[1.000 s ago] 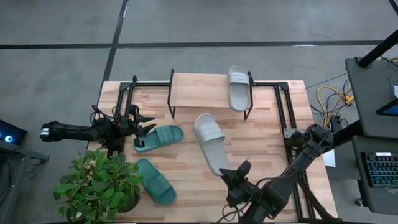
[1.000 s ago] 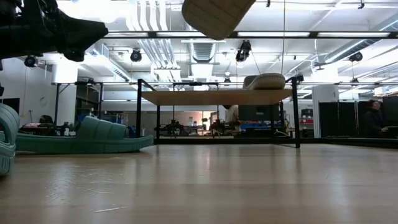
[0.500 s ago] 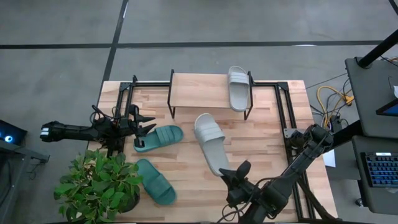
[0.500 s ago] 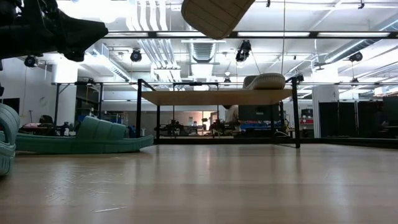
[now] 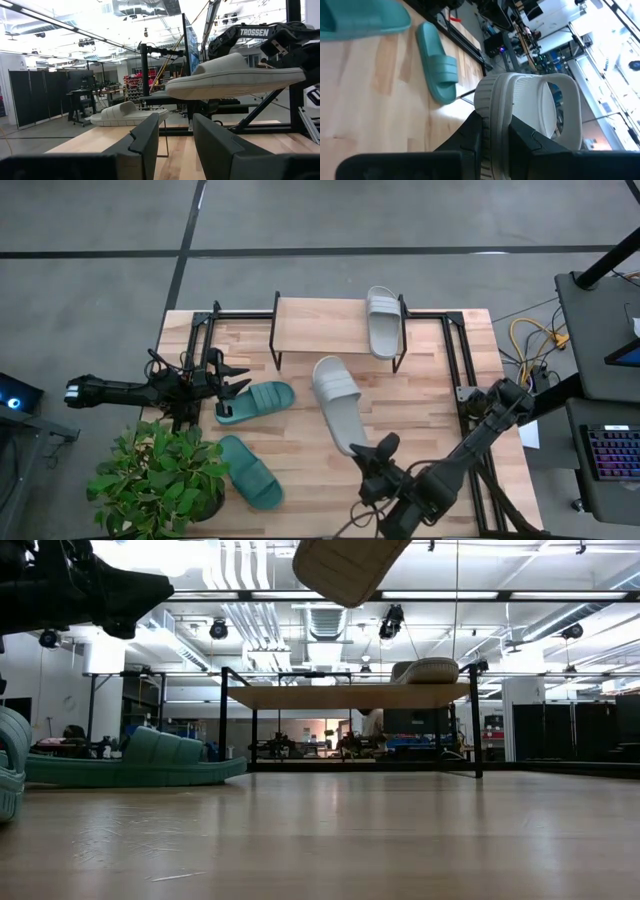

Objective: Pick and place slides into the shelf
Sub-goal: Put the gray slipper on the shelf

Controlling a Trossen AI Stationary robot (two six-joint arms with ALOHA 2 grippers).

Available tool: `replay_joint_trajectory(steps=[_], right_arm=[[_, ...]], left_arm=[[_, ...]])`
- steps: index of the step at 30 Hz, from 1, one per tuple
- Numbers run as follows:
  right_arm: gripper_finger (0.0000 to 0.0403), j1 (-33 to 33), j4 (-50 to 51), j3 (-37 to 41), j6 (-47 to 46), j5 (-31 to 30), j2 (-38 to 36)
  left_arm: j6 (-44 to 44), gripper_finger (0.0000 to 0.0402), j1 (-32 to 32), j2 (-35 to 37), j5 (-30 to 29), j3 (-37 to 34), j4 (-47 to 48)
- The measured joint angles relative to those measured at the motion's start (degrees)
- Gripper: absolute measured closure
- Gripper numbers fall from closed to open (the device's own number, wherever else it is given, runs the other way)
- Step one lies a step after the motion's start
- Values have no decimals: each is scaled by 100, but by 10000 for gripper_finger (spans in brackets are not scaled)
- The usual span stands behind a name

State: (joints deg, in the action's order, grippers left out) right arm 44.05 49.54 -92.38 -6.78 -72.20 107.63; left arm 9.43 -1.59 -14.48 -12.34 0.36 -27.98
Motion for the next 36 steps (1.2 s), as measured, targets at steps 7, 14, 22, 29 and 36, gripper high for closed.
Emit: replay_joint_trajectory(steps=[7, 14, 22, 29, 36], right_arm=[[354, -327, 45, 0, 174, -2, 0], [354, -673, 355, 0, 98, 7, 0], [354, -1027, 439, 0, 117, 11, 0], [354, -1271, 535, 0, 131, 18, 0], [354, -1448, 752, 0, 129, 47, 0]], left_arm=[[1, 294, 0, 0, 0, 0, 0], [0, 294, 0, 0, 0, 0, 2], [0, 294, -2, -2, 0, 0, 2], [0, 294, 0, -2, 0, 0, 2], [1, 294, 0, -2, 0, 0, 1]])
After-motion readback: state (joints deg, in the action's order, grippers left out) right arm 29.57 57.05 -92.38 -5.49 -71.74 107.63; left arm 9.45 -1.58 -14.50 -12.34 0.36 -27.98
